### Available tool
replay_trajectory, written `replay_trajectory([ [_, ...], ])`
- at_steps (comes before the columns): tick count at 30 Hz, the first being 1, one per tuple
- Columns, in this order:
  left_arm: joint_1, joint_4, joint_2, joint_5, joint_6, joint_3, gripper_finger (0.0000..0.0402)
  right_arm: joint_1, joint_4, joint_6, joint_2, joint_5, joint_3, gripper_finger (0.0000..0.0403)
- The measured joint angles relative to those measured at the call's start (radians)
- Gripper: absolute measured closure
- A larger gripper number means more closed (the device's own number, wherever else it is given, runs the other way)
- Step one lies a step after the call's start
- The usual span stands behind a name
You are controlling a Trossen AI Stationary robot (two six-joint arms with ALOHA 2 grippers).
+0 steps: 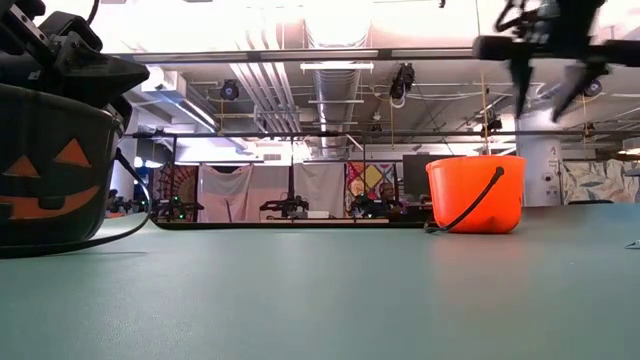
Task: Sort candy by brand, put in halloween buckets
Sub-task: Put the white chocolate into the orange bucket
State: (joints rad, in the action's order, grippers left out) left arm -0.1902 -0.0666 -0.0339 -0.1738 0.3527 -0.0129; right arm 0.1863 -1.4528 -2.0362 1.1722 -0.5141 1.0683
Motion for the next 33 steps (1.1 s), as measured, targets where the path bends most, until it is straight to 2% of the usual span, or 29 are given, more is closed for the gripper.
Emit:
replay_trajectory([
  [5,0.000,0.000,0.000,0.000,0.000,0.000,0.0402,0.218,0.001,-0.232,0.075,0.137,-0.065,0.0211],
  [8,0.000,0.000,0.000,0.000,0.000,0.000,0.0402,0.293,0.033,-0.264,0.142,0.211,-0.111,0.0211],
  [14,0.000,0.000,0.000,0.000,0.000,0.000,0.0402,0.350,0.229,-0.219,0.248,0.234,-0.177,0.0211],
  [24,0.000,0.000,0.000,0.000,0.000,0.000,0.0402,0.457,0.276,-0.269,0.395,0.309,-0.173,0.0211],
  [33,0.000,0.000,0.000,0.000,0.000,0.000,0.0402,0.475,0.301,-0.276,0.467,0.311,-0.186,0.0211],
])
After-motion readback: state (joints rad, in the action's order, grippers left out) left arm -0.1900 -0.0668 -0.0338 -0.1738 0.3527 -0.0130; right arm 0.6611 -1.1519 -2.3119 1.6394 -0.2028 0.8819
